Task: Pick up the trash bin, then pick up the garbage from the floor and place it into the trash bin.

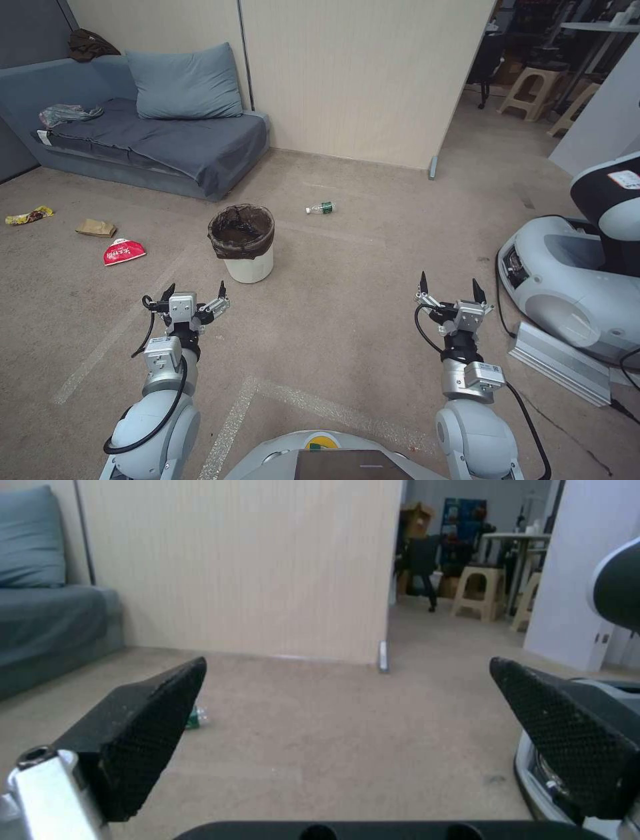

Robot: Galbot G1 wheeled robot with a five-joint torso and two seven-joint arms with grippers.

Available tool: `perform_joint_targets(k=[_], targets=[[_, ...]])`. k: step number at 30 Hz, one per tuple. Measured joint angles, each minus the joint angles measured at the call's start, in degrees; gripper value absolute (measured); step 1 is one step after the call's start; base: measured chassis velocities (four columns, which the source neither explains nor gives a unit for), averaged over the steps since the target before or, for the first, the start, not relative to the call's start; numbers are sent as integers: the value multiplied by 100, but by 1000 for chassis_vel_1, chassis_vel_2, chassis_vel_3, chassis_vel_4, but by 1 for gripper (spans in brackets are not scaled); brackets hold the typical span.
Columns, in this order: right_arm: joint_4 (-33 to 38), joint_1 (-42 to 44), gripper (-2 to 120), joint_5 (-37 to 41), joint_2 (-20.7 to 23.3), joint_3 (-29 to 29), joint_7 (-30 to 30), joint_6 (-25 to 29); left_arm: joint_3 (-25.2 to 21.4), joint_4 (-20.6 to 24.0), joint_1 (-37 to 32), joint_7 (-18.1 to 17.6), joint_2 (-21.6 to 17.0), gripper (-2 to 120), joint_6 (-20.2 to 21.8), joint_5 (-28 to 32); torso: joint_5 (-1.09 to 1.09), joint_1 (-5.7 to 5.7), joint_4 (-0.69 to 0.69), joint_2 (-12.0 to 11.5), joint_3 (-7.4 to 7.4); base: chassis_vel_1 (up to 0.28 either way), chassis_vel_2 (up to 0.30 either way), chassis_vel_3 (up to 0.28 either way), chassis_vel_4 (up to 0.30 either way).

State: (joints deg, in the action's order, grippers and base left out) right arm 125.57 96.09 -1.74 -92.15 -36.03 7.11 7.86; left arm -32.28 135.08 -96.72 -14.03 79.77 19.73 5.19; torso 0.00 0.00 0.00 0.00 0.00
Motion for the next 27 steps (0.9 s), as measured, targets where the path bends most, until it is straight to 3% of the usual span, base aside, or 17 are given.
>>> perform_joint_targets(k=[27], targets=[[-40, -11, 100, 31, 128, 3, -4, -8, -23, -17, -7, 22, 19, 100, -9, -4, 0, 0, -1, 0, 0, -89, 89, 85, -88]])
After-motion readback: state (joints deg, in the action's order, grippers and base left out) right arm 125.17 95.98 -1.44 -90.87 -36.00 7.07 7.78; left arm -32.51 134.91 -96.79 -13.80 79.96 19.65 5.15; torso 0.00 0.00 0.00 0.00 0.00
